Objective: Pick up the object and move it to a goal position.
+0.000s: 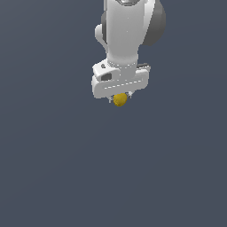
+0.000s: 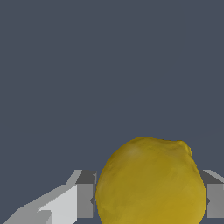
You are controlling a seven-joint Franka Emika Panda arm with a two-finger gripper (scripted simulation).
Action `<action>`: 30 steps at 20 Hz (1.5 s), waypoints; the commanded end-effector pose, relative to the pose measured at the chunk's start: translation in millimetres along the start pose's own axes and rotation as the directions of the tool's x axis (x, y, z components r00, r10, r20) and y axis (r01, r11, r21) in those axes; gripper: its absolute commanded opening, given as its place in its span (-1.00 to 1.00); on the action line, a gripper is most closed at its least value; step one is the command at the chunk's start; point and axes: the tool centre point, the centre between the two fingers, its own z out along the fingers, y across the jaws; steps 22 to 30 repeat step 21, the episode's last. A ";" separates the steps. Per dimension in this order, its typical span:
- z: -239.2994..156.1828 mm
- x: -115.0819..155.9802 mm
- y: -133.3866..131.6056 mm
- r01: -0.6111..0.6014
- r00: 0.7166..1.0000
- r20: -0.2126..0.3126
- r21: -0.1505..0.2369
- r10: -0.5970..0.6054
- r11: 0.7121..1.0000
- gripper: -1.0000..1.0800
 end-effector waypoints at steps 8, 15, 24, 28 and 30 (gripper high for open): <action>-90.7 2.6 -36.9 0.000 1.000 0.000 0.001 0.000 1.000 -1.00; -125.3 5.4 -50.6 0.000 1.000 0.000 0.001 0.000 1.000 -1.00; -134.4 6.5 -54.2 0.000 1.000 0.000 0.001 0.000 1.000 -1.00; -134.4 6.5 -54.2 0.000 1.000 0.000 0.001 0.000 1.000 -1.00; -134.4 6.5 -54.2 0.000 1.000 0.000 0.001 0.000 1.000 -1.00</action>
